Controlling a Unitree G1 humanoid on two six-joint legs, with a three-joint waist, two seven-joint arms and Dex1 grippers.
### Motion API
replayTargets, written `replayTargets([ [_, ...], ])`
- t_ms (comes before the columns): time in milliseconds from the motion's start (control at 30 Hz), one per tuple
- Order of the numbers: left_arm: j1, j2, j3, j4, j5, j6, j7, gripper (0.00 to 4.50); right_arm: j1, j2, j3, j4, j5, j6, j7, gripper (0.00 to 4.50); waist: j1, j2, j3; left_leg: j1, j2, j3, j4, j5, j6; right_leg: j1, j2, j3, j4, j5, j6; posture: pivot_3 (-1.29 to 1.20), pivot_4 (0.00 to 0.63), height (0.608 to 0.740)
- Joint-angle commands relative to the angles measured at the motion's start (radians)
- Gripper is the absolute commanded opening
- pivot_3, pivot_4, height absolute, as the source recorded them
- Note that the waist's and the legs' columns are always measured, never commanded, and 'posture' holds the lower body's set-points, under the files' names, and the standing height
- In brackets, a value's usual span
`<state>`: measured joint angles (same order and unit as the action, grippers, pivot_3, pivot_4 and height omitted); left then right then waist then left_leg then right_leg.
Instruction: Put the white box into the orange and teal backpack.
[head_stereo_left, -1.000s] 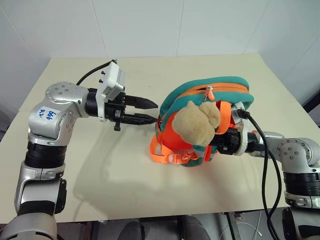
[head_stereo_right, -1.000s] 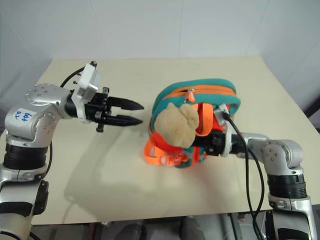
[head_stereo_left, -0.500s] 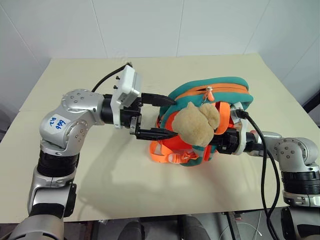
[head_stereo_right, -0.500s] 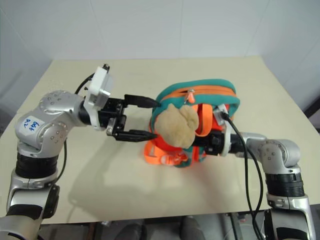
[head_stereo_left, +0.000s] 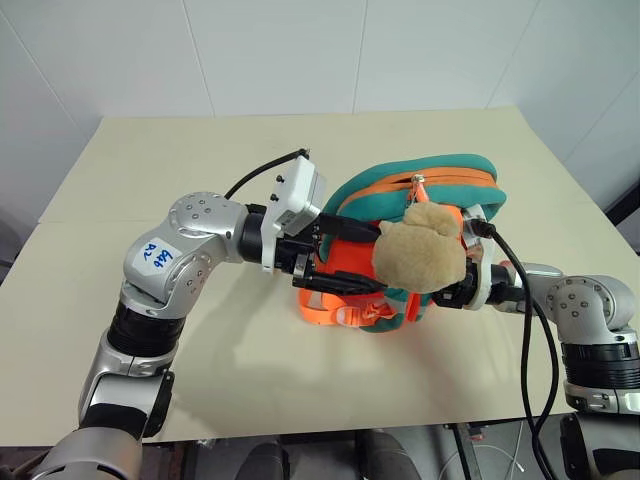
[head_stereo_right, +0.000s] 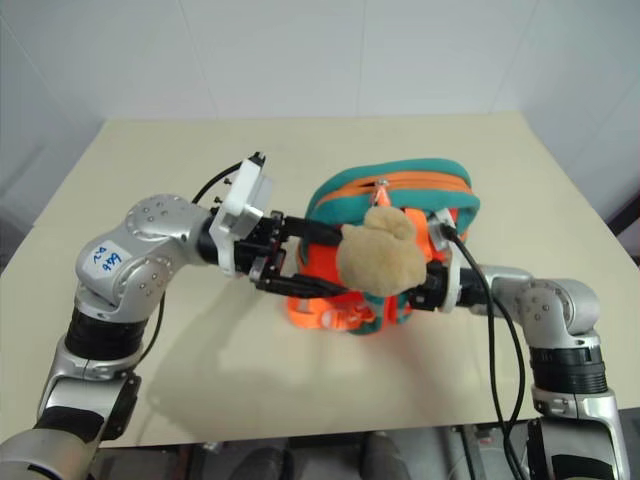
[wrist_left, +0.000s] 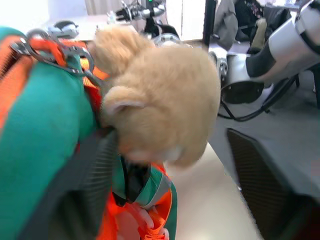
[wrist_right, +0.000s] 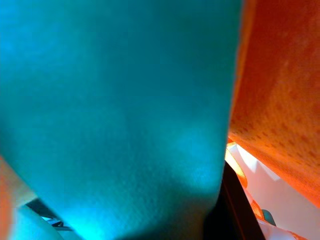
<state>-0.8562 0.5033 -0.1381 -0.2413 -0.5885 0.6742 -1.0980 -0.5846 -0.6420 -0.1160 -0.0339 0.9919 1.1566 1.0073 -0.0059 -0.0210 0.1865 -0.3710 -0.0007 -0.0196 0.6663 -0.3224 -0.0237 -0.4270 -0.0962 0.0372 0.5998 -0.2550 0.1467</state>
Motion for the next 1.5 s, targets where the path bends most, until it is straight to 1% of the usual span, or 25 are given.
replayTargets([
  [33, -0.020, 0.020, 0.034, 0.007, 0.000, -0.027, -0.004, 2.03, 0.007, 0.001, -0.008, -0.023, 0.008, 0.003, -0.006, 0.54, 0.000, 0.000, 0.000, 0.000, 0.000, 0.000, 0.000, 0.000, 0.000, 0.000, 0.000, 0.000, 0.000, 0.000, 0.000, 0.00, 0.150, 0.740],
  [233, -0.025, 0.069, 0.065, 0.057, 0.017, -0.060, -0.007, 0.21, 0.007, 0.004, -0.008, -0.022, 0.008, 0.004, -0.009, 0.54, 0.001, 0.000, 0.000, 0.000, 0.000, 0.000, 0.000, 0.000, 0.000, 0.000, 0.000, 0.000, 0.000, 0.000, 0.000, 0.00, 0.150, 0.740],
  [267, -0.027, 0.070, 0.067, 0.059, 0.015, -0.063, -0.007, 0.10, 0.005, 0.006, -0.006, -0.021, 0.007, 0.003, -0.009, 0.54, 0.001, 0.000, 0.000, 0.000, 0.000, 0.000, 0.000, 0.000, 0.000, 0.000, 0.000, 0.000, 0.000, 0.000, 0.000, 0.00, 0.150, 0.740],
  [400, -0.026, 0.064, 0.071, 0.055, 0.008, -0.063, -0.002, 0.10, -0.003, 0.009, -0.001, -0.015, 0.004, 0.002, -0.007, 0.54, 0.001, 0.000, 0.000, 0.000, 0.000, 0.000, 0.000, 0.000, 0.000, 0.000, 0.000, 0.000, -0.001, 0.000, 0.000, 0.00, 0.150, 0.740],
  [533, -0.010, 0.089, 0.080, 0.048, 0.006, -0.060, -0.016, 0.10, -0.003, 0.008, -0.001, -0.016, 0.004, 0.002, -0.004, 0.54, 0.001, 0.000, 0.000, 0.000, 0.000, 0.000, 0.000, 0.000, 0.000, 0.000, 0.000, 0.000, -0.001, 0.000, 0.000, 0.00, 0.150, 0.740],
  [700, -0.016, 0.117, 0.127, 0.077, -0.016, -0.076, -0.037, 0.10, 0.001, 0.006, -0.003, -0.019, 0.005, 0.004, -0.005, 0.54, 0.001, 0.000, 0.000, 0.000, 0.000, 0.000, 0.000, 0.000, 0.000, 0.000, 0.000, 0.000, -0.001, 0.000, 0.000, 0.00, 0.150, 0.740],
  [867, -0.050, 0.192, 0.197, 0.173, -0.013, -0.101, -0.086, 0.10, 0.006, 0.004, -0.005, -0.022, 0.006, 0.005, -0.005, 0.54, -0.001, 0.000, 0.000, 0.000, 0.000, 0.000, 0.000, 0.000, 0.000, 0.000, 0.000, 0.000, -0.001, 0.000, 0.000, 0.00, 0.150, 0.740],
  [1033, -0.039, 0.272, 0.218, 0.277, 0.022, -0.137, -0.134, 0.10, 0.010, 0.004, -0.005, -0.026, 0.007, 0.005, -0.005, 0.54, 0.000, 0.000, 0.000, 0.000, 0.000, 0.000, -0.001, 0.000, 0.000, 0.000, 0.000, 0.000, -0.001, 0.000, 0.000, 0.00, 0.150, 0.740],
  [1133, -0.030, 0.298, 0.215, 0.355, 0.043, -0.158, -0.149, 0.10, 0.013, 0.005, -0.005, -0.027, 0.007, 0.005, -0.005, 0.54, -0.001, 0.000, 0.000, 0.000, 0.000, 0.000, -0.001, 0.000, 0.000, 0.000, 0.000, 0.000, -0.001, 0.000, 0.000, 0.00, 0.150, 0.740],
  [1333, 0.015, 0.304, 0.181, 0.480, 0.112, -0.243, -0.179, 0.10, 0.019, 0.004, -0.009, -0.035, 0.011, 0.007, -0.010, 0.54, -0.001, 0.000, 0.000, 0.000, 0.000, 0.000, -0.001, 0.000, 0.000, 0.000, 0.000, 0.000, -0.001, 0.000, 0.000, 0.00, 0.150, 0.740],
  [1500, 0.003, 0.234, 0.150, 0.607, 0.179, -0.318, -0.146, 0.10, 0.033, 0.001, -0.019, -0.048, 0.019, 0.013, -0.019, 0.54, 0.002, 0.000, 0.000, -0.001, 0.000, 0.000, 0.000, 0.000, 0.000, 0.000, 0.000, 0.000, -0.001, 0.000, 0.000, 0.00, 0.150, 0.740],
])
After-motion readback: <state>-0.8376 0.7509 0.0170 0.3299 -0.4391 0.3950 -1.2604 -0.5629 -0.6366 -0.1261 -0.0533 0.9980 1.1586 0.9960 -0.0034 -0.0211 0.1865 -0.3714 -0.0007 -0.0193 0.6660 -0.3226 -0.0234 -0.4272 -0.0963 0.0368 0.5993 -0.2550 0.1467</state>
